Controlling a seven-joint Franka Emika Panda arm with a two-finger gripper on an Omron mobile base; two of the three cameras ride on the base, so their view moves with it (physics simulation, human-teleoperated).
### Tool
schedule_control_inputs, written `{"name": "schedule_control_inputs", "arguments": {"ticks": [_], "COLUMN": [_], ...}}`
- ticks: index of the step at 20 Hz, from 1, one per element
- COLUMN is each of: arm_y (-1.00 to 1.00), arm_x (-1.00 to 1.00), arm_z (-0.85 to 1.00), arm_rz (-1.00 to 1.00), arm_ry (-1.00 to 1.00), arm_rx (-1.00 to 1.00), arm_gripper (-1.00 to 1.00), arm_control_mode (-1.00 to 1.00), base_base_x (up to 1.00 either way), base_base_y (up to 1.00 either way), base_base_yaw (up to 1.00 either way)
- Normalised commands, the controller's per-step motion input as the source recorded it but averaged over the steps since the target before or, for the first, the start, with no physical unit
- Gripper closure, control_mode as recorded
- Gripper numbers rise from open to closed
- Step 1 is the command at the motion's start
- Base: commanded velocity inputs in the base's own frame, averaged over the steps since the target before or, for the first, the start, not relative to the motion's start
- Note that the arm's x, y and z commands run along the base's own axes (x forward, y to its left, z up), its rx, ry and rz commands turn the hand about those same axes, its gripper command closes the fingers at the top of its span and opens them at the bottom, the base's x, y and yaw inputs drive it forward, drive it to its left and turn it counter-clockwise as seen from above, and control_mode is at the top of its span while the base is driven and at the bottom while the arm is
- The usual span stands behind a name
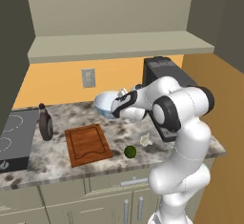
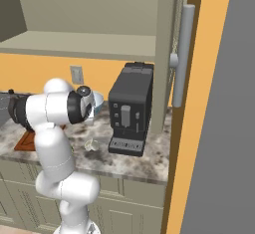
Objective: Open the cabinet. Place the bowl and condiment on the counter. Then place the lime and garlic on the cutting board.
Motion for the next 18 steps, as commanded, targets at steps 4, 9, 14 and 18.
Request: {"name": "schedule_control_inputs", "arguments": {"ticks": [4,9,14,18], "arm_y": [0.03,0.01,0.0,-0.01], "arm_x": [0.02,0.0,-0.2,-0.47], "arm_z": [-0.09,-0.02,0.04,0.22], "arm_rz": [-0.02,-0.02,0.0,0.0], "arm_ry": [0.0,0.0,-0.01,-0.04], "arm_rx": [-0.01,-0.01,0.0,0.0], "arm_gripper": [-1.0,-1.0,-1.0,-1.0], "arm_control_mode": [-1.0,-1.0,-1.0,-1.0], "base_base_x": [0.0,0.0,0.0,0.0], "base_base_y": [0.0,0.0,0.0,0.0], "base_base_yaw": [0.0,0.0,0.0,0.0]}}
